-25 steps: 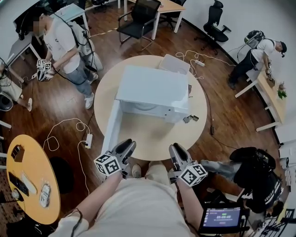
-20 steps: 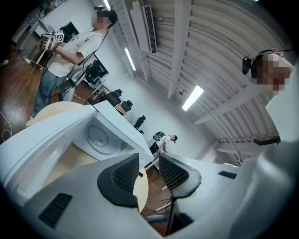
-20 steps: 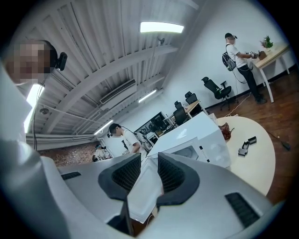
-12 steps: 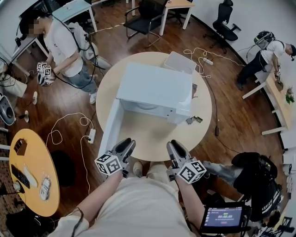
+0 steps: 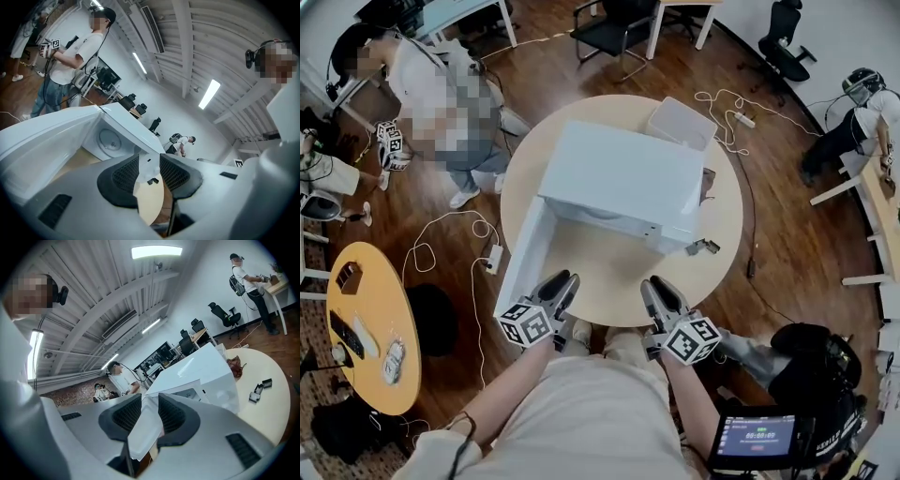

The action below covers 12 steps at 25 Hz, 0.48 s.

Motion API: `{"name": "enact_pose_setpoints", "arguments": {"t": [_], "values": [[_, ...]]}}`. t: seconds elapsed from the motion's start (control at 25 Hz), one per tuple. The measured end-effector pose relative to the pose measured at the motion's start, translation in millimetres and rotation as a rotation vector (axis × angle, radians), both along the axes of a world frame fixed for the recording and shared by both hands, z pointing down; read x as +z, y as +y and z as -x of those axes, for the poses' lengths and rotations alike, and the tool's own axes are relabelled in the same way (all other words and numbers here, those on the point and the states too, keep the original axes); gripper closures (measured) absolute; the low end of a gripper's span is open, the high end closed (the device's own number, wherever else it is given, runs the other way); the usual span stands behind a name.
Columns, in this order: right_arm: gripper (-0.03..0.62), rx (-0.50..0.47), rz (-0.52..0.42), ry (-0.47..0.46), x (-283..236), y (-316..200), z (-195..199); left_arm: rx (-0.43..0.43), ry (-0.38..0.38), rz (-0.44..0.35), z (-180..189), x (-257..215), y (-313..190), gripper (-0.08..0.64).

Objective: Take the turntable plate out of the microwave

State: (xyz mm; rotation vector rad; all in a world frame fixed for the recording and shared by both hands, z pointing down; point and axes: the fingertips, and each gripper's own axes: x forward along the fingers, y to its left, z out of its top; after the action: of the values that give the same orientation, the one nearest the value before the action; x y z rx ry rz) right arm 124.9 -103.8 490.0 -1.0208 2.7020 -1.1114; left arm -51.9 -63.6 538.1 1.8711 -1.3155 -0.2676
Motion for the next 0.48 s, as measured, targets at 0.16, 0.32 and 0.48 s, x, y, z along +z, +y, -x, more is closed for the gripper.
{"name": "enact_pose_setpoints", "arguments": {"t": [0.16,0.32,0.48], "values": [[0.494,-0.035,0.009,-0.002,2.3,-15.1,-0.8,-0.040,-0.009,0.010,0.1,0.9,-10.6,0.434],[0.494,-0.066,0.017,-0.004,4.0,-28.1,-1.1,-0.082,-0.015,0.015,1.3,0.4,-21.9,0.434],[0.494,-0.100,0.024,-0.009,4.0,-38.4,-1.1,-0.120,-0.021,0.019,1.2,-1.4,-32.3,0.434]]}}
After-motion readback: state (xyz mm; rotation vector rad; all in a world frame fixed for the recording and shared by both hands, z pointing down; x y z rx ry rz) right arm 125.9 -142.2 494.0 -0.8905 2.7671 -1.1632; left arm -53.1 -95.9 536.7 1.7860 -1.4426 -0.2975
